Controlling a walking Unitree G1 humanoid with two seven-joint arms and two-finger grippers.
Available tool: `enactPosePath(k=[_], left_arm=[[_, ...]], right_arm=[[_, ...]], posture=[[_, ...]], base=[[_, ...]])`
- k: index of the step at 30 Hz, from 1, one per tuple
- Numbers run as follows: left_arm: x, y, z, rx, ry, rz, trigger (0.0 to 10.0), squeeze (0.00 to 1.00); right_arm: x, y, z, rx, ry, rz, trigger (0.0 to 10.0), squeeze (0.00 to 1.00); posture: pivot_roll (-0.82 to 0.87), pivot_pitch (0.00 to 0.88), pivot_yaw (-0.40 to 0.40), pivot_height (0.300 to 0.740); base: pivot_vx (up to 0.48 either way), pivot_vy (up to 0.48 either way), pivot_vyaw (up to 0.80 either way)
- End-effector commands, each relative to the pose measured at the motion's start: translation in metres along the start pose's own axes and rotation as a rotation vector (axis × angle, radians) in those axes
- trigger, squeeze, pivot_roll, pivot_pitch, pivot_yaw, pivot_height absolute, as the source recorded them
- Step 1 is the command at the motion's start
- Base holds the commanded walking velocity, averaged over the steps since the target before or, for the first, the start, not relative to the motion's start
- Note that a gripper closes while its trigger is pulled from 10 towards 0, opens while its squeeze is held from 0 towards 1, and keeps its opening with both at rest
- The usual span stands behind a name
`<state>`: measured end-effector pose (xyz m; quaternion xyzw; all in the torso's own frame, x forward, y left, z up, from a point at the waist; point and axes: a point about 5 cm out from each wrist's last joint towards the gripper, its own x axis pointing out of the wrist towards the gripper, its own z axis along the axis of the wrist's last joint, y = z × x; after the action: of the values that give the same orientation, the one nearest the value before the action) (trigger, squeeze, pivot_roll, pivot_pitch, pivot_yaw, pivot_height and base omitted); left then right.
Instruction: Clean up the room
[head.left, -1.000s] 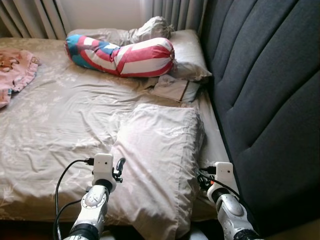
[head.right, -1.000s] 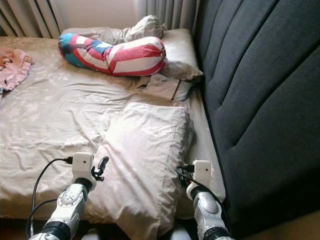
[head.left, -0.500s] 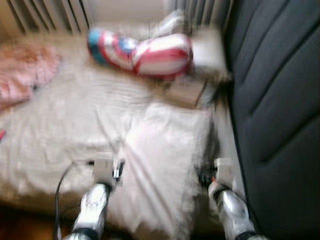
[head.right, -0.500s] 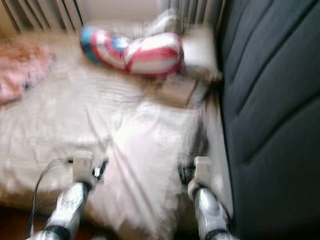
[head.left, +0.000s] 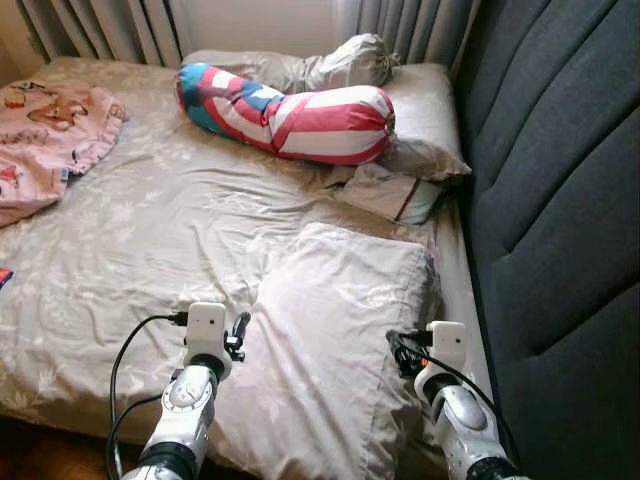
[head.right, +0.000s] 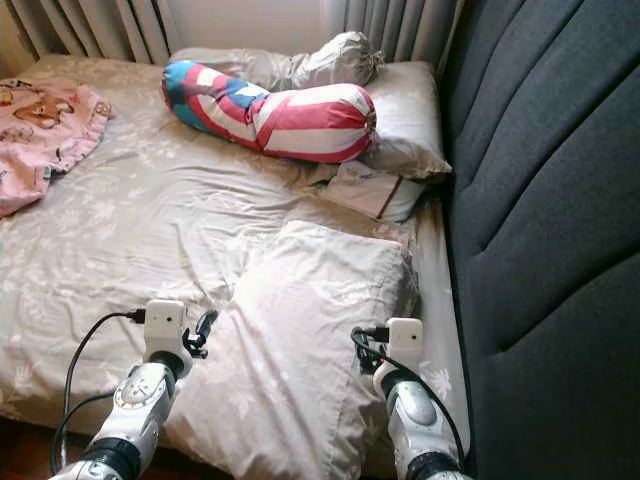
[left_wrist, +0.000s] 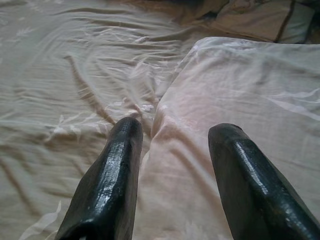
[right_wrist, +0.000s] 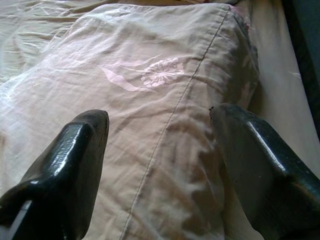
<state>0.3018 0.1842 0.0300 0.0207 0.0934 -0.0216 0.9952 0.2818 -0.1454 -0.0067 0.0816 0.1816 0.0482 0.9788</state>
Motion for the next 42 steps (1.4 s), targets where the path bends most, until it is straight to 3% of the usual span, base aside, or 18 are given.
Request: enactPosePath(k=[1, 14, 31, 42], left_arm=[[-0.0027, -0.0021, -0.0070, -0.012, 0.034, -0.006, 10.0, 0.00], [-0.0032, -0.0033, -0.0088, -0.007, 0.044, -0.012, 10.0, 0.00], [-0.0028, -0.0030, -0.0087, -0.001, 0.050, -0.013, 10.0, 0.00], [-0.0028, -0.0030, -0.0087, 0.003, 0.051, -0.011, 10.0, 0.00]], right_arm=[[-0.0022, -0.0037, -0.0038, -0.006, 0.017, -0.013, 10.0, 0.00], [-0.0025, -0.0056, -0.0057, -0.019, 0.039, -0.037, 10.0, 0.00], [-0.0043, -0.0066, -0.0121, -0.016, 0.079, -0.060, 10.0, 0.00], [-0.0040, -0.0084, -0.0104, -0.005, 0.069, -0.070, 10.0, 0.00]], posture=[[-0.15, 0.079, -0.077, 0.740], [-0.15, 0.066, -0.076, 0.740], [-0.15, 0.072, -0.074, 0.740], [-0.15, 0.085, -0.075, 0.740]], base=[[0.000, 0.000, 0.00], [0.000, 0.037, -0.36], [0.000, 0.062, 0.00], [0.000, 0.361, -0.38]])
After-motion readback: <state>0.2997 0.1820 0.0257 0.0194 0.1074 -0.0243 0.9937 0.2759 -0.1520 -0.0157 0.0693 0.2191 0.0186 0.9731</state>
